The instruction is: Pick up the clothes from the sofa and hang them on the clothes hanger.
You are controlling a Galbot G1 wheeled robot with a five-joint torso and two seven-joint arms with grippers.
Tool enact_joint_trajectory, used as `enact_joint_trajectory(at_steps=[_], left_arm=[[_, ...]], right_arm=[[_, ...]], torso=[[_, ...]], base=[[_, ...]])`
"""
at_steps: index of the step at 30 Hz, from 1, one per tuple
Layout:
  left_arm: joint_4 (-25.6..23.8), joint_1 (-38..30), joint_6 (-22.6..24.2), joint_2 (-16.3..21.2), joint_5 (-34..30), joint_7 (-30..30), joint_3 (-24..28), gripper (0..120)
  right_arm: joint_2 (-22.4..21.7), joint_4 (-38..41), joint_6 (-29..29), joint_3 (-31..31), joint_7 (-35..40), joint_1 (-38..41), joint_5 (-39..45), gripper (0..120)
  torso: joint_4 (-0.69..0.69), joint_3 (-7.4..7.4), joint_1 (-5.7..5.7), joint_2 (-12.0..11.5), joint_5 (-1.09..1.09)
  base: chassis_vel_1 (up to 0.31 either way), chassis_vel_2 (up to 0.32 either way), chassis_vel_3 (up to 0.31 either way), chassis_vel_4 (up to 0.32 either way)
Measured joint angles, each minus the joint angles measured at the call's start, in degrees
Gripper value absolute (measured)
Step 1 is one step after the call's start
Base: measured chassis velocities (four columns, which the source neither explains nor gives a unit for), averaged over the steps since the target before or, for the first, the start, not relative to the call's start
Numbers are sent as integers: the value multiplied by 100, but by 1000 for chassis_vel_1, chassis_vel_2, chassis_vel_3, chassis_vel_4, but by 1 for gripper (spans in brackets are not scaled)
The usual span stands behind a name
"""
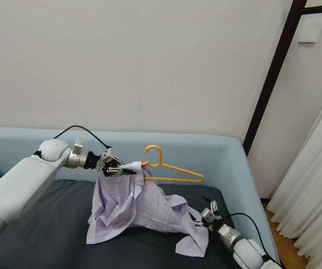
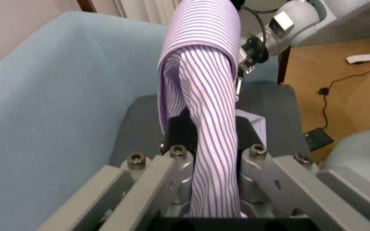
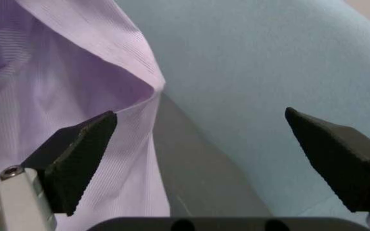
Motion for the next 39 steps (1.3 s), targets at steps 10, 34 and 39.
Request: enact_joint_trajectory(at_steps=[10, 34, 39], left_arm=[[-55, 124, -25, 11, 14, 8, -163, 7], [-9, 168, -98, 3, 31, 6, -173, 7], [-9, 169, -109, -10, 31, 4, -173, 7]], right_arm=[[376, -355, 152, -69, 68, 182, -236, 100], [751, -766, 298, -56, -218, 470, -351, 20], [754, -677, 148, -63, -218, 438, -40, 2]], torso=[[0, 0, 0, 0, 1], [0, 0, 0, 0, 1], [0, 0, 0, 0, 1]], base=[[0, 0, 0, 0], [0, 0, 0, 0], [0, 0, 0, 0]])
